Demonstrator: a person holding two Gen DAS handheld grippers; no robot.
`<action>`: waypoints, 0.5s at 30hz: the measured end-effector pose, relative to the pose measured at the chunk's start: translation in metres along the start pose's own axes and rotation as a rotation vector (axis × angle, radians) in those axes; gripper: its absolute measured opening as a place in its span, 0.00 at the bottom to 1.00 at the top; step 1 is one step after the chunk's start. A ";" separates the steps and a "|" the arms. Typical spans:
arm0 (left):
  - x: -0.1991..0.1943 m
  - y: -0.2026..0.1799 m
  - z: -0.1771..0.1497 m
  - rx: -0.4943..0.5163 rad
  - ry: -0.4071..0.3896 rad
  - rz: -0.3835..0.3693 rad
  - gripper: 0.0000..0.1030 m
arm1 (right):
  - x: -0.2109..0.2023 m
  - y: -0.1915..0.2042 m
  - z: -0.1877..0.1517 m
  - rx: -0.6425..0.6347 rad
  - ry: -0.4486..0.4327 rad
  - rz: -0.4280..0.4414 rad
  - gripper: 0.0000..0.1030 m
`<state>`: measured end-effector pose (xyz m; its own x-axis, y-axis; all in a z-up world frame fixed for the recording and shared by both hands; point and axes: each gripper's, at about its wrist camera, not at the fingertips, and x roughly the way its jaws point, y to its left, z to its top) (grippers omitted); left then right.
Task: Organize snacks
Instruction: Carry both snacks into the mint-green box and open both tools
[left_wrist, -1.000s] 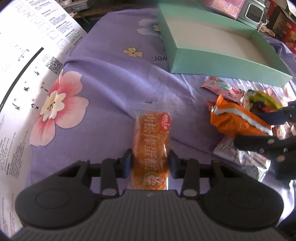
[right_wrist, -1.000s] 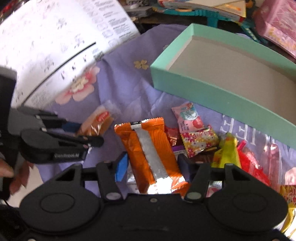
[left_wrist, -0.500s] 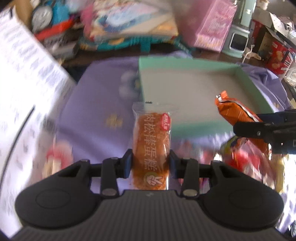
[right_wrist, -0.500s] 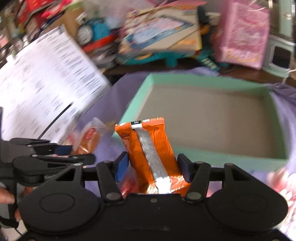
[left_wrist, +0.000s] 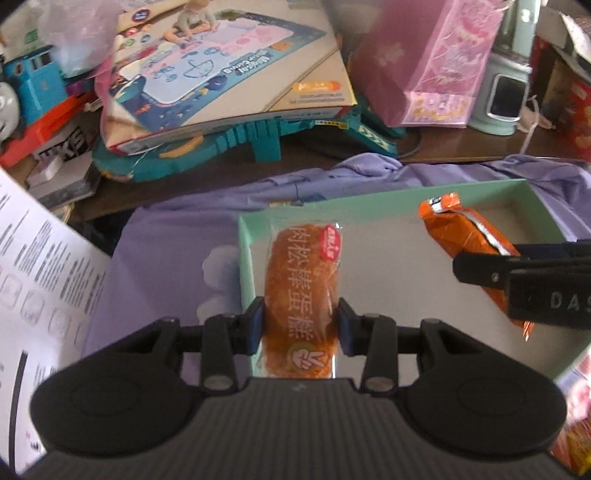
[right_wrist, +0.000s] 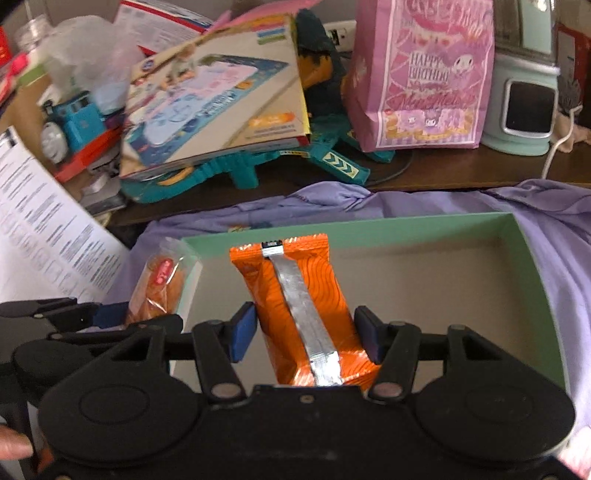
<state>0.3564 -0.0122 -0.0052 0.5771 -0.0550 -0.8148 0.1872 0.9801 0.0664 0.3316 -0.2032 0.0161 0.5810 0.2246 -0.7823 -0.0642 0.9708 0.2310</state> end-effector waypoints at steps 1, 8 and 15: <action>0.007 0.001 0.004 0.003 0.005 0.001 0.37 | 0.009 0.002 0.001 0.003 0.008 0.001 0.55; 0.044 0.006 0.017 0.019 0.028 0.019 0.38 | 0.070 0.010 0.022 0.041 0.055 0.045 0.58; 0.033 0.004 0.018 0.018 -0.061 0.095 0.83 | 0.066 0.014 0.025 0.043 0.019 0.063 0.89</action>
<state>0.3904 -0.0133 -0.0218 0.6404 0.0260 -0.7676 0.1435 0.9778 0.1529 0.3896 -0.1769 -0.0177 0.5613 0.2872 -0.7762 -0.0649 0.9502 0.3047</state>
